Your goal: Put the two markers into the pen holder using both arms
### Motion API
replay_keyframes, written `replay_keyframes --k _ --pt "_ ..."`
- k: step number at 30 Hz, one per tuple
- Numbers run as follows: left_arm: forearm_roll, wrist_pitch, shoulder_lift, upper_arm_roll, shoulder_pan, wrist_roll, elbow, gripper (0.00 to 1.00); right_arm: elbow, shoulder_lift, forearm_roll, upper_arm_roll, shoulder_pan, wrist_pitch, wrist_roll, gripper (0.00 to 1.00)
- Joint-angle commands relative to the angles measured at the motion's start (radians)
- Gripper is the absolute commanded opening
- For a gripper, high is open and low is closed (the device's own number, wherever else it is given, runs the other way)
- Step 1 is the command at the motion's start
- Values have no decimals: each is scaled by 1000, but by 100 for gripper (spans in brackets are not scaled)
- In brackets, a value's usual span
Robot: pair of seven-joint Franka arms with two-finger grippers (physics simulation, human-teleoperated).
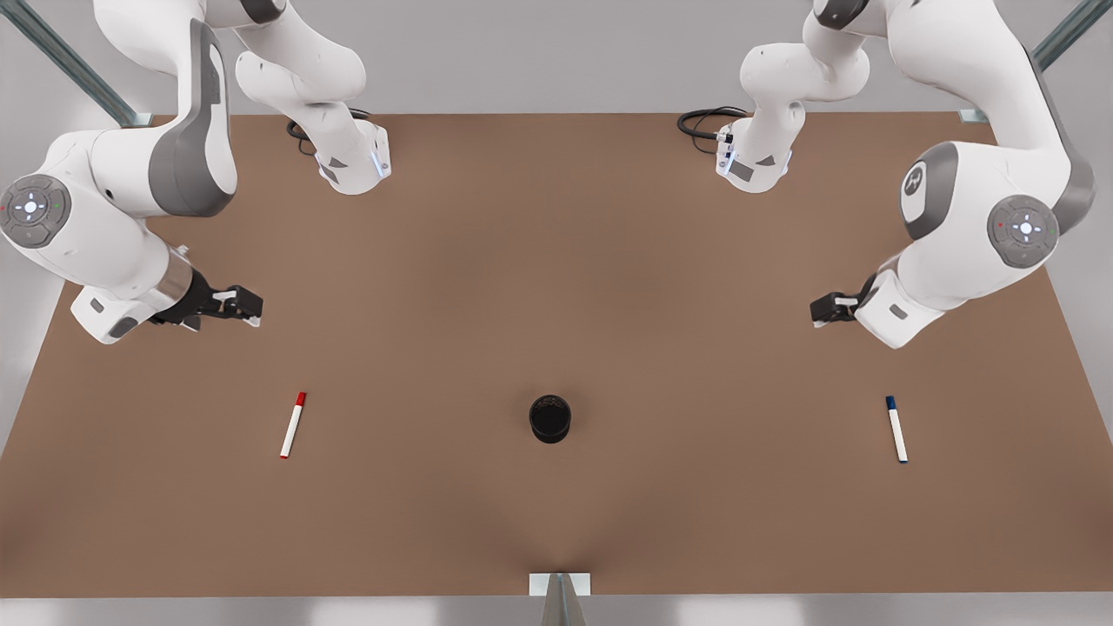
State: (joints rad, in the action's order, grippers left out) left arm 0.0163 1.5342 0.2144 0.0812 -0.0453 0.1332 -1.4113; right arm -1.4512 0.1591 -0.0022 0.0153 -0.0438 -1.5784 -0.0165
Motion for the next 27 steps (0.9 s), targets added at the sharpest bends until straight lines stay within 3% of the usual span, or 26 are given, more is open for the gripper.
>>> replay_keyframes --k 1,3,6,9,11,18,23,27 --pt "-4 44 5 -1 1 22 -1 100 0 -1 1 0 1 -9 -13 100" --pt "2 105 49 -84 18 -162 -21 100 -3 -1 1 0 -1 -15 -3 100" --pt "1 423 103 -235 53 -277 -181 100 -14 85 17 -2 27 -103 -2 100" --pt "8 561 206 -245 104 -297 -186 100 -9 209 -4 -8 33 -241 -2 100" --pt "134 649 290 -245 157 -464 -182 100 -11 336 -2 -11 45 -376 1 100" --pt "146 934 479 -244 196 -782 -161 100 -9 524 1 -11 90 -562 41 100" --pt "145 1024 563 -242 205 -865 -118 100 -9 611 60 -9 113 -637 35 100" --pt "169 1028 618 -241 208 -863 -90 100 -9 668 -13 -9 113 -696 33 99"
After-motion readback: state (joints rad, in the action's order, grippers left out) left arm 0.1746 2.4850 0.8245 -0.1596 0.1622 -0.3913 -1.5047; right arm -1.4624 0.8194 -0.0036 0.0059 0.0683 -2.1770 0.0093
